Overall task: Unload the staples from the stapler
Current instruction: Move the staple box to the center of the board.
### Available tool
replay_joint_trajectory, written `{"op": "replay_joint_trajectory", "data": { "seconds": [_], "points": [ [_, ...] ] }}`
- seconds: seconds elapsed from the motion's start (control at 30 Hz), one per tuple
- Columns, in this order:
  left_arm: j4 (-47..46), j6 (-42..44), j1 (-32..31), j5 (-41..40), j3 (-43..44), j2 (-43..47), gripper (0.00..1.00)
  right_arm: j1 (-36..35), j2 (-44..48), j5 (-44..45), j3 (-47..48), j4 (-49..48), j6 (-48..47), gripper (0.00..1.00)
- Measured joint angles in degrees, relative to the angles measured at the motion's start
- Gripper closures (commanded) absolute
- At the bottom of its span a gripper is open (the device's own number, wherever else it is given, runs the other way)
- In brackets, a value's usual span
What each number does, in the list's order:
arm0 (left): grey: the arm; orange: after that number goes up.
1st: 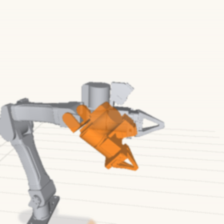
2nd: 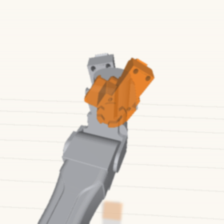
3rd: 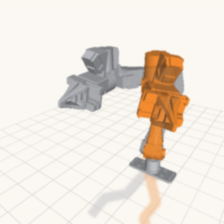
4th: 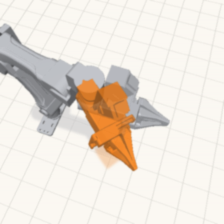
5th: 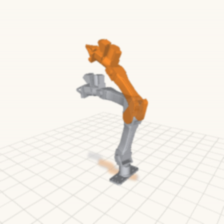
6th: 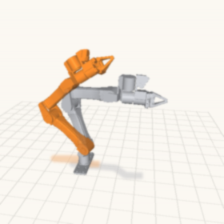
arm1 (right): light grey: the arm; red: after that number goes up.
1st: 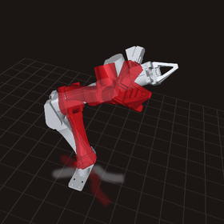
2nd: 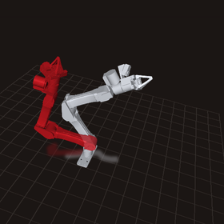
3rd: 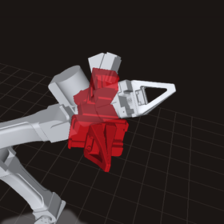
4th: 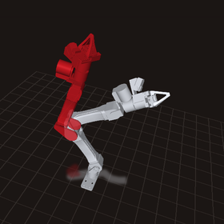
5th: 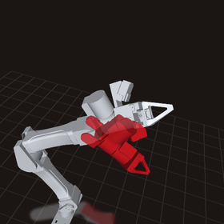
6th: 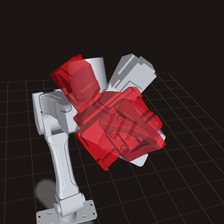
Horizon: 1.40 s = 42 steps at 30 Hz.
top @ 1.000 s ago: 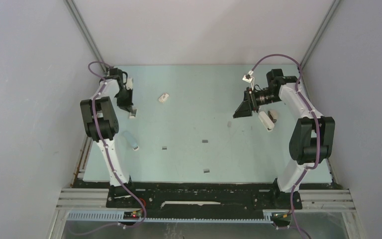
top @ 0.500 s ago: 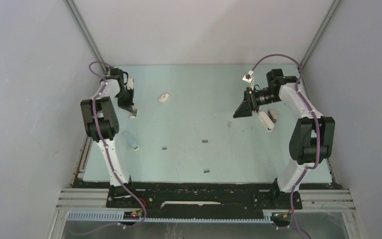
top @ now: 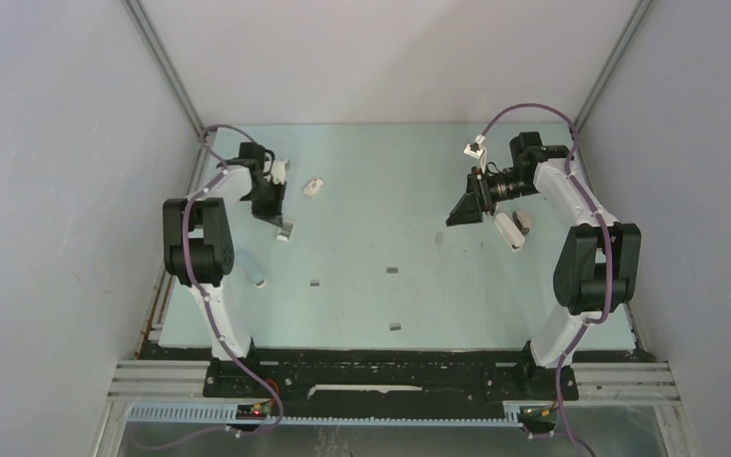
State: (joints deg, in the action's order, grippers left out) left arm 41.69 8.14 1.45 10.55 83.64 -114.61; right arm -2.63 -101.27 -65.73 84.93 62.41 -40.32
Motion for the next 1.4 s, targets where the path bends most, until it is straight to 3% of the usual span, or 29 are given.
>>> {"op": "replay_joint_trajectory", "data": {
  "seconds": [0.8,1.13,1.4],
  "points": [
    [1.42,7.54,-30.77,6.29,0.2,2.19,0.99,-0.15,1.62,-0.39,-0.22,0.0,-0.98,0.34],
    [2.82,9.9,-33.79,4.92,0.39,1.99,0.79,-0.68,1.84,-0.37,-0.44,0.02,-1.46,0.34],
    [1.49,8.02,-33.64,0.22,0.39,2.71,0.78,-1.7,3.41,-0.59,-0.63,1.73,-4.42,0.33]
  ]
}}
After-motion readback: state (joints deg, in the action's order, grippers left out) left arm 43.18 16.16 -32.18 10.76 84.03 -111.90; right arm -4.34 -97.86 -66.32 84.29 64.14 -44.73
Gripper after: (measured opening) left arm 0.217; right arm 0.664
